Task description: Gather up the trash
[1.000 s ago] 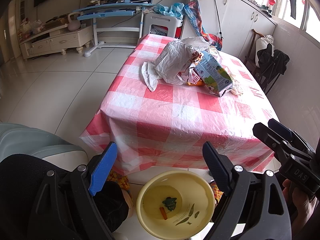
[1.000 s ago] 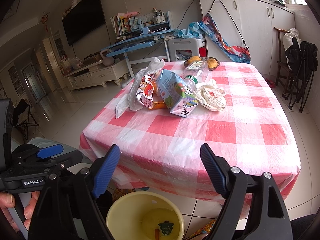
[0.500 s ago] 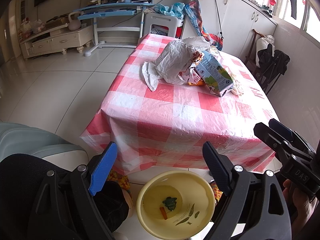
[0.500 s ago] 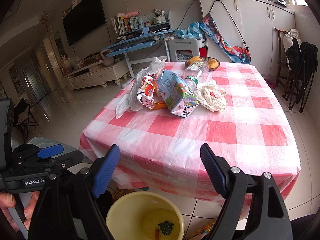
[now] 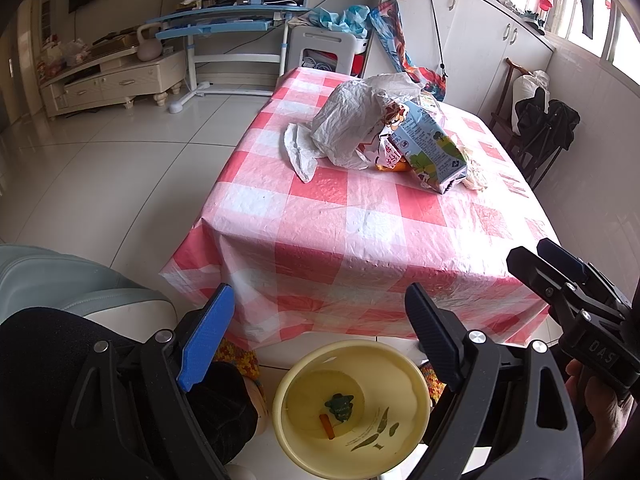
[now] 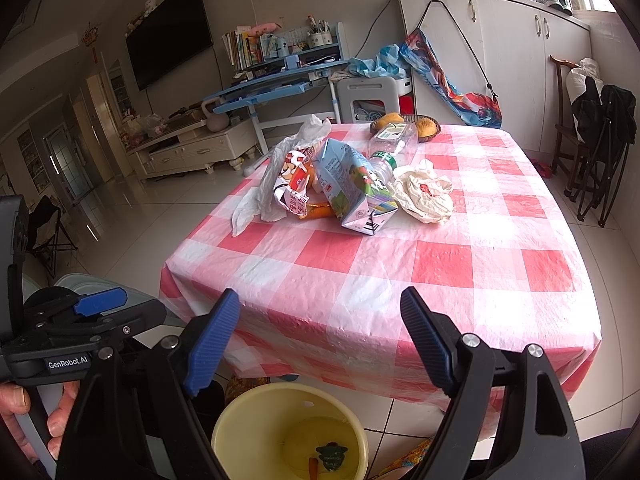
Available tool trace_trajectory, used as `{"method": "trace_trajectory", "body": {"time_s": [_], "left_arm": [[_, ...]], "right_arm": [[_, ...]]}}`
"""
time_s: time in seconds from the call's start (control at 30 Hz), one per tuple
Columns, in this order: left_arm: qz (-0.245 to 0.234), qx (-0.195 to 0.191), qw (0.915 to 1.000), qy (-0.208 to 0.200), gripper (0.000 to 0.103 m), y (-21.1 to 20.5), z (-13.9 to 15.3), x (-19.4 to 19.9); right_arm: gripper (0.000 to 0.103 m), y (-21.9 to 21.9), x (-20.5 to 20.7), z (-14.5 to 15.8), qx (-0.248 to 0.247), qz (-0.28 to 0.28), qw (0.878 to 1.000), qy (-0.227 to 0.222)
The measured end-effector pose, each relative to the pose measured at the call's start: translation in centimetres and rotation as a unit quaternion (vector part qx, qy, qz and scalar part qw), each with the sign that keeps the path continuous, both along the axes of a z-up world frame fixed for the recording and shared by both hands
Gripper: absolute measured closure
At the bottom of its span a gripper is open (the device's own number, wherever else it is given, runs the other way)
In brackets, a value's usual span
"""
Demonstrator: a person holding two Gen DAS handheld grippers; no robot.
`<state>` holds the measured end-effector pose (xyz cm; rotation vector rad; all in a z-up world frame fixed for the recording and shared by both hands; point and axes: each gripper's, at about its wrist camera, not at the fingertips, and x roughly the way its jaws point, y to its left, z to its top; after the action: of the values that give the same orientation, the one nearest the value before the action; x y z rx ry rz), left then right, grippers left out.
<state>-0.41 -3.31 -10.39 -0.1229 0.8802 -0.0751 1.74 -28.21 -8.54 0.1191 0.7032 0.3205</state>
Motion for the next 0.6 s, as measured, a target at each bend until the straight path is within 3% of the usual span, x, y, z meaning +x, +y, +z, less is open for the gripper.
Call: {"method": "trace_trajectory", "body": {"time_s": [0.6], "left_arm": [[0.000, 0.000, 1.0000, 0.000, 0.020, 0.01, 0.03, 0.01]], "right_arm": [[0.024, 0.04, 0.08, -0.07, 0.000, 0.000, 1.000, 0.000]]}}
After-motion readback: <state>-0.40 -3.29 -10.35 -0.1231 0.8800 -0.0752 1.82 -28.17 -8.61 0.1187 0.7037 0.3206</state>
